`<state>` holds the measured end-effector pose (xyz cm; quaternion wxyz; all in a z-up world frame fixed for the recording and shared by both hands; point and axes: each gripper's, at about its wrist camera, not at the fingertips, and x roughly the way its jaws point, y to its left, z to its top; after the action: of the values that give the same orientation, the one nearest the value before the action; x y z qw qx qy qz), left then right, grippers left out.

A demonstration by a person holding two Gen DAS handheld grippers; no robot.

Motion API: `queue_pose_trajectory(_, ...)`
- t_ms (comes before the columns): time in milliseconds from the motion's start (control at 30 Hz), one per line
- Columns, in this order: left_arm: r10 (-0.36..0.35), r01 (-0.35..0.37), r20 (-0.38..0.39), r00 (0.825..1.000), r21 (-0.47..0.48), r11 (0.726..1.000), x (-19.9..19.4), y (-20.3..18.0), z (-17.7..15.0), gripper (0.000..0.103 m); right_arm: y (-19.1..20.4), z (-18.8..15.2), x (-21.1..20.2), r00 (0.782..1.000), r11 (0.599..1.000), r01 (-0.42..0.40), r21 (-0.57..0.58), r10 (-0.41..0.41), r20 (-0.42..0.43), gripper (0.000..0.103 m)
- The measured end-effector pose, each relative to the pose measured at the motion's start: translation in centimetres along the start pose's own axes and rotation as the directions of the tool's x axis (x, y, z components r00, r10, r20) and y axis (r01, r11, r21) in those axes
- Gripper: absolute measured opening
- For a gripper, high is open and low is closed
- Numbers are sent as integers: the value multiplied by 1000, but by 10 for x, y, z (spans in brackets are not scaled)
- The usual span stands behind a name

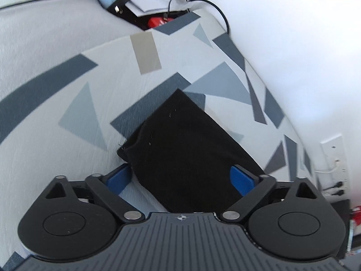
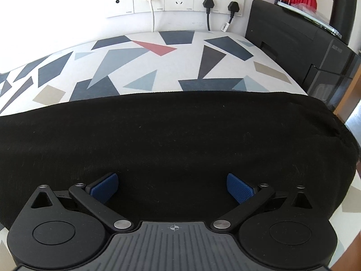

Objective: Fold clothes
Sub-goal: 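Lift the folded end with the left gripper and fold it over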

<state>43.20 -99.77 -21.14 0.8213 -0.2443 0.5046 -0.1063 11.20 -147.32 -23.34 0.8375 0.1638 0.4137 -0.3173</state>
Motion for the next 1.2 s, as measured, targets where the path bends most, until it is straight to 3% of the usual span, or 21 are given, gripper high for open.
queue_pose_trajectory(33,12,-12,7,1000,5,1000,1,-2,1,37,0,0,0,1000,1000,4,5,-4,1,102)
queue_pose_trajectory(100,1,-1,1,1000,-41,999,3,4,4,12,1,-1,-1,1000,1000,11,14,-11,2,102)
queue_pose_trajectory(133,-12,12,9,1000,-77,997,3,8,5,8,1,-2,-1,1000,1000,15,20,-15,2,102)
queue_pose_trajectory(267,-1,10,76,997,-123,992,-3,15,10,6,4,-3,-4,999,999,35,36,-35,2,102)
queue_pose_trajectory(400,14,-3,130,991,-85,996,-12,17,23,6,15,-5,-5,1000,999,21,31,-21,4,102)
queue_pose_trajectory(700,61,-43,190,980,-96,994,-29,47,55,6,72,-2,0,998,999,-28,-32,30,51,102)
queue_pose_trajectory(800,56,-57,201,978,-1,998,-36,39,50,6,87,2,1,998,999,-22,-27,24,51,102)
queue_pose_trajectory(900,-22,-9,219,976,142,990,-48,11,39,6,89,6,1,999,1000,-22,-17,23,41,102)
queue_pose_trajectory(967,-95,39,210,973,252,967,-55,-18,28,6,86,6,0,999,1000,-22,-15,22,36,102)
queue_pose_trajectory(1067,-214,134,156,964,408,903,-59,-71,5,6,76,5,-2,999,1000,-14,-18,15,33,102)
queue_pose_trajectory(1200,-350,264,40,936,578,772,-55,-142,-40,6,55,3,-5,999,1000,-10,22,9,34,102)
